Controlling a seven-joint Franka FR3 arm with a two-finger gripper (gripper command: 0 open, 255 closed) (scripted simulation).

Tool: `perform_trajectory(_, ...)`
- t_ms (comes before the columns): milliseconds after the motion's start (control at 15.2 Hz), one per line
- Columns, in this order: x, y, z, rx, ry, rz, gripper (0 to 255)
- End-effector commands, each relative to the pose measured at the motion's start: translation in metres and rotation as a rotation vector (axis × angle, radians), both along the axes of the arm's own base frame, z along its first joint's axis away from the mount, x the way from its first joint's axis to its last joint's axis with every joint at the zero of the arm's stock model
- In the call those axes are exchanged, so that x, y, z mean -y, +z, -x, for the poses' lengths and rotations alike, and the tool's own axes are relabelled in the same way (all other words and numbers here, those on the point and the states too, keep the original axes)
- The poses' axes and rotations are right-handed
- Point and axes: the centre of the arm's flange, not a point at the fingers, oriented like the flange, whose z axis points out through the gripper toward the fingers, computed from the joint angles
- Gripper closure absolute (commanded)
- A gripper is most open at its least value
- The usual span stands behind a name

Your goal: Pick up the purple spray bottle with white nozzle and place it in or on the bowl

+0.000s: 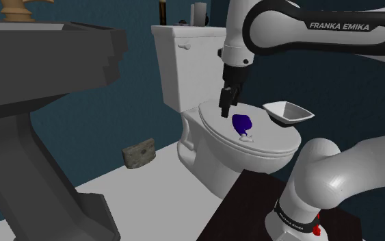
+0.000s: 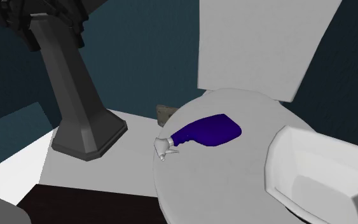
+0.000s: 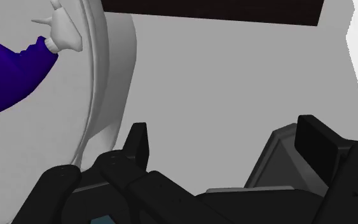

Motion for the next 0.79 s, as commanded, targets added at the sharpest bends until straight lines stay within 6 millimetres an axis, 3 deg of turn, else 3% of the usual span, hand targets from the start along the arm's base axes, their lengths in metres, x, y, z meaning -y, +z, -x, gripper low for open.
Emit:
perform_trajectory(0, 0.000, 0.000, 0.000, 0.000, 0.000, 0.000, 0)
perform_trajectory(726, 0.120, -0.091, 0.008, -0.002, -0.058, -0.049, 0)
